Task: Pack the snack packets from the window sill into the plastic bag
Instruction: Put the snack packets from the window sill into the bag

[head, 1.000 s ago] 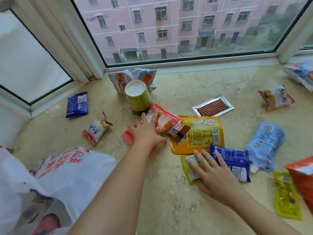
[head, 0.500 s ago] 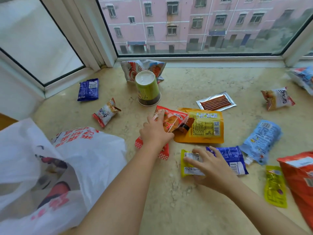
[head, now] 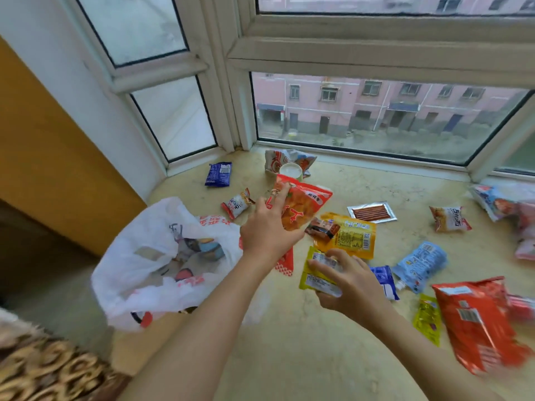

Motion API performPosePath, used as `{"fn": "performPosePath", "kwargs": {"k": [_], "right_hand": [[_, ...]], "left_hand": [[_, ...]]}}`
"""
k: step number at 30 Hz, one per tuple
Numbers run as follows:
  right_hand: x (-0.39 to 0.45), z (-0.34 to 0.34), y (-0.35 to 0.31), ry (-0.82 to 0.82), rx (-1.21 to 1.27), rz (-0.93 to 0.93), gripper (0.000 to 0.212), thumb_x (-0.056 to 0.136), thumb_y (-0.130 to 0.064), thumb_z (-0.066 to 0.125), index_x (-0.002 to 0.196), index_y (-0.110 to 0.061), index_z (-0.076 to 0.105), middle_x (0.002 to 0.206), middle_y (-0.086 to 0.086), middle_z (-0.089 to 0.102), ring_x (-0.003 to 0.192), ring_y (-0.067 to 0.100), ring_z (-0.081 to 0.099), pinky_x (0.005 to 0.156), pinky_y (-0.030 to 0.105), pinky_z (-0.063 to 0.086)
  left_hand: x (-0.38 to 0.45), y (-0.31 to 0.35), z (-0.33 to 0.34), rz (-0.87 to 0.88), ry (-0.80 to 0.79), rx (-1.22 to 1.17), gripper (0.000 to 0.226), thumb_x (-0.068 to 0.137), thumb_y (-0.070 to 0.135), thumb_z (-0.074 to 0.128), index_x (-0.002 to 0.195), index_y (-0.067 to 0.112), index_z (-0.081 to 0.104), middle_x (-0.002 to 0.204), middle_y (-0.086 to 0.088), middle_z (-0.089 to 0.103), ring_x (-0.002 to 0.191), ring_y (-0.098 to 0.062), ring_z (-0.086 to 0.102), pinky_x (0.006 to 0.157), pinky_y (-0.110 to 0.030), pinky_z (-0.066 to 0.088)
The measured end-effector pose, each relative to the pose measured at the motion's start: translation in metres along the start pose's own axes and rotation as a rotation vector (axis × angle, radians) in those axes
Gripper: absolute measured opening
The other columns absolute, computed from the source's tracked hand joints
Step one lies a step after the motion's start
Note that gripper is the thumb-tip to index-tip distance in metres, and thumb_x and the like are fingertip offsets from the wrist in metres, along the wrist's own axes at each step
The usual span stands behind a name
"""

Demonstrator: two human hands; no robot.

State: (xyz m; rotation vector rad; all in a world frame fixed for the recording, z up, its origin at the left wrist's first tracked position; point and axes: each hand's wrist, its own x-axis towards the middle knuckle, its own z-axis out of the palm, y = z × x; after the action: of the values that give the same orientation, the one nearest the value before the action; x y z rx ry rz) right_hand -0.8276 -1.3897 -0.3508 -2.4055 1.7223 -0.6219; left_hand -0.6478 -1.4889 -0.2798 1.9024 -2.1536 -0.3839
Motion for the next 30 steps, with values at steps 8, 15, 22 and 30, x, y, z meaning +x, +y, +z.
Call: {"fn": "performPosePath", "kwargs": {"k": [8,15,22,30], "right_hand": [[0.026,-0.052,-0.086,-0.019,-0.003,-0.077,0.061,0.060,-0.039,0.076,0.119,-0.032,0.060,0.120,0.010,0.058,0.094,0.032,0.062,0.066,0.037,0.054],[0.053,-0.050,-0.154,-0.043,-0.003,-0.125,0.059,0.057,-0.048,0.077,0.113,-0.035,0.062,0.114,0.005,0.062,0.082,0.025,0.064,0.051,0.027,0.047],[0.098,-0.009,-0.199,-0.076,-0.020,-0.062,0.053,0.059,-0.054,0.064,0.107,-0.031,0.063,0.106,0.000,0.065,0.075,0.024,0.065,0.048,0.029,0.047],[0.126,0.040,-0.221,-0.168,-0.033,0.086,0.050,0.059,-0.056,0.055,0.101,-0.031,0.066,0.099,-0.001,0.067,0.071,0.022,0.064,0.043,0.029,0.045]], "left_hand": [[-0.061,-0.054,-0.085,-0.222,0.011,-0.042,0.091,0.076,0.060,0.059,0.146,0.051,0.002,0.127,-0.008,0.039,0.113,-0.030,0.050,0.079,-0.039,0.046],[-0.093,-0.121,-0.117,-0.339,-0.075,-0.024,0.088,0.076,0.068,0.054,0.147,0.051,0.005,0.133,-0.006,0.038,0.119,-0.030,0.046,0.090,-0.042,0.047],[-0.076,-0.175,-0.111,-0.334,-0.308,0.067,0.091,0.073,0.079,0.051,0.148,0.047,0.012,0.142,-0.011,0.033,0.127,-0.033,0.040,0.096,-0.042,0.041],[-0.035,-0.209,-0.077,-0.171,-0.586,0.290,0.074,0.080,0.051,0.052,0.147,0.042,0.021,0.146,-0.014,0.030,0.132,-0.039,0.030,0.103,-0.053,0.027]]}}
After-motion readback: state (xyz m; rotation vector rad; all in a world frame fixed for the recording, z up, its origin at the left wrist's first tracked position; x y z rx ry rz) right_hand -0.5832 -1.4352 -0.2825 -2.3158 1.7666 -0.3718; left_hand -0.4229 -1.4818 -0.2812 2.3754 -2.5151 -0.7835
